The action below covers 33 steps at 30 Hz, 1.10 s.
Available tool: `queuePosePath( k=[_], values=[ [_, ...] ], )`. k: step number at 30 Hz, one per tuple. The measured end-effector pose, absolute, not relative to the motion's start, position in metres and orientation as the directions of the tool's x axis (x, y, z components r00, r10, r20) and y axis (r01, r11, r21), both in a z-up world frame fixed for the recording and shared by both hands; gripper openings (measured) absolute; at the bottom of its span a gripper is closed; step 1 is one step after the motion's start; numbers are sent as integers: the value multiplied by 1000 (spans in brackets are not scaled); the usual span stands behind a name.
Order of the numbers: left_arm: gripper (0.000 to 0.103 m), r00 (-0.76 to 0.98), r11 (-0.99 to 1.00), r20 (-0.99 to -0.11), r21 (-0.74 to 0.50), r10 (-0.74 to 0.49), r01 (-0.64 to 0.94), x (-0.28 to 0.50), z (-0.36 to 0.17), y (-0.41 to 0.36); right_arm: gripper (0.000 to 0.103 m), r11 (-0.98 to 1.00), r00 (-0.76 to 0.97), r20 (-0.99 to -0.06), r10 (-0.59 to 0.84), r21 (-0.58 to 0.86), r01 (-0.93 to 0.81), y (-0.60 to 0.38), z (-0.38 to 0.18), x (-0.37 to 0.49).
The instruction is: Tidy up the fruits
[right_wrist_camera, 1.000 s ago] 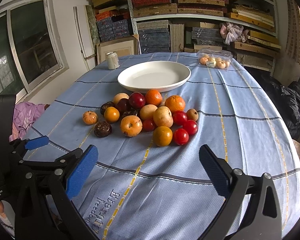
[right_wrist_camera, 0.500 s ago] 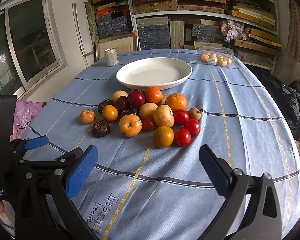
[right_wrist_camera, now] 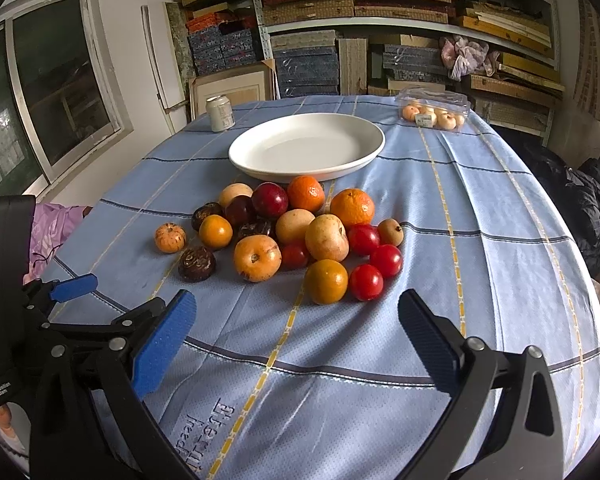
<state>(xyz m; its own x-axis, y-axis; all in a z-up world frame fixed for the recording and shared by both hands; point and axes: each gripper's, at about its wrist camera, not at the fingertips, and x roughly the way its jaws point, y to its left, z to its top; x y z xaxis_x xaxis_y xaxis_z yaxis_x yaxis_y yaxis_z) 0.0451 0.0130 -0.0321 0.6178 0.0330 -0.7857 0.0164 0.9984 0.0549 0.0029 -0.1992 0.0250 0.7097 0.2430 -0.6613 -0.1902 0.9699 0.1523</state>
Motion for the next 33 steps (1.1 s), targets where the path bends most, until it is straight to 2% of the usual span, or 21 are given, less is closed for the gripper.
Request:
queuePosePath(
  k=[13,18,22,27,33],
  values=[
    [100,615,998,-788,55,28,25,47,-32,12,99,970,713,-657,244,156,-188,-201,26,7],
    [100,577,999,-815,-22,-46,49,57,-41,27,99,975,707,-670,224,155,-162,-210,22,14],
    [100,579,999,-815,-1,-23,39,71,-46,41,99,976,710,-672,209,187,-110,-234,16,25],
    [100,565,997,-822,-44,-73,65,96,-50,52,99,977,729,-656,194,196,-84,-251,7,36],
    [100,551,994,-833,11,-51,107,122,-53,57,99,984,746,-642,176,138,-114,-246,0,42]
  ],
)
